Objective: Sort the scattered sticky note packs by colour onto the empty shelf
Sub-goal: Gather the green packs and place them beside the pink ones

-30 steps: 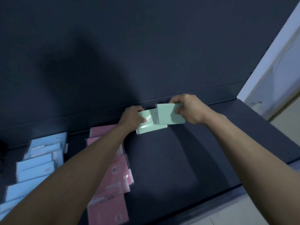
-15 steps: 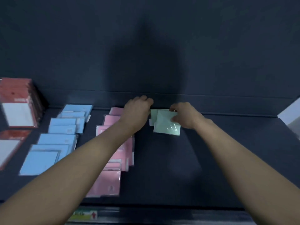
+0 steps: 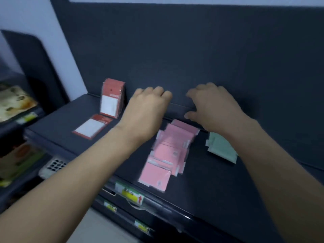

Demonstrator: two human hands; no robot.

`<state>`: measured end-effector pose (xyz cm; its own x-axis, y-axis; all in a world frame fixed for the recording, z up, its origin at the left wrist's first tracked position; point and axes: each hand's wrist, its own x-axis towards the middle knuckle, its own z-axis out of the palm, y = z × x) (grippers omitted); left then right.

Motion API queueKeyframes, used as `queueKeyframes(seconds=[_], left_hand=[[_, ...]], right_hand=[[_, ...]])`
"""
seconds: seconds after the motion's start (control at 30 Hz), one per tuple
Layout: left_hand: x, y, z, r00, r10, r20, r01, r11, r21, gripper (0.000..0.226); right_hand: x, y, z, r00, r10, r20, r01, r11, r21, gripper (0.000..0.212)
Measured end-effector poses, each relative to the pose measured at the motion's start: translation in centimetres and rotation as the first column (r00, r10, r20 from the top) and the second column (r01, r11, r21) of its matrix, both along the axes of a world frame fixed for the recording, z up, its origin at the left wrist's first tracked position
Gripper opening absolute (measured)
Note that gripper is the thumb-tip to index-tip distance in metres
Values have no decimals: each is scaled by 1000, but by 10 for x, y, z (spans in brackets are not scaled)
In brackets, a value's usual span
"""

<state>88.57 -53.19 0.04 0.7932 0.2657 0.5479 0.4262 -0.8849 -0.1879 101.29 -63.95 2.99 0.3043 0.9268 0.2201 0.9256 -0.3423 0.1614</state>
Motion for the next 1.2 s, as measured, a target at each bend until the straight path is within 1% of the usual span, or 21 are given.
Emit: queueKeyframes(seconds=[0.07,0.1,0.2,0.27,0.37,0.5,0.63,0.73,0.9,1.0,1.1,1.13,1.2], left_hand=[[-37,12,14,995,102,-19,-100,991,86,33],[-57,19,19,987,161,-24,-158,982,102,35],[-123,44,28,953,303,12,-301,942,150,37],[-172,63,34,916,400,40,-401,900,169,38],[-252,89,39,850,523,53,-525,836,160,36],[-359,123,40,735,675,61,-674,719,173,37],[-456,149,45,645,761,71,-761,633,141,30],[-518,169,48,557,829,56,-827,548,124,30],[-589,189,47,464,884,62,-883,457,105,24],[-632,204,42,376,925,50,-926,373,64,25],[-669,223,34,276,961,-10,-959,276,58,32],[-679,230,33,248,968,-19,-967,249,56,32],[-698,247,32,219,976,-6,-975,219,33,29]], right_hand=[[-32,23,15,993,108,57,-110,993,40,43],[-49,36,21,983,164,76,-169,984,60,43],[-107,79,38,948,308,75,-314,946,85,40],[-149,111,44,915,393,90,-401,911,98,38],[-220,159,44,862,496,105,-506,853,126,34],[-320,221,41,779,617,114,-627,767,133,34],[-415,273,43,694,708,129,-719,676,158,32],[-479,306,43,631,767,120,-774,612,160,33],[-552,347,46,555,824,115,-829,536,158,31],[-592,372,44,504,853,135,-861,485,152,25],[-627,401,39,465,877,120,-881,446,158,19],[-639,413,37,454,884,110,-886,435,159,19],[-659,436,34,437,894,99,-894,420,156,28]])
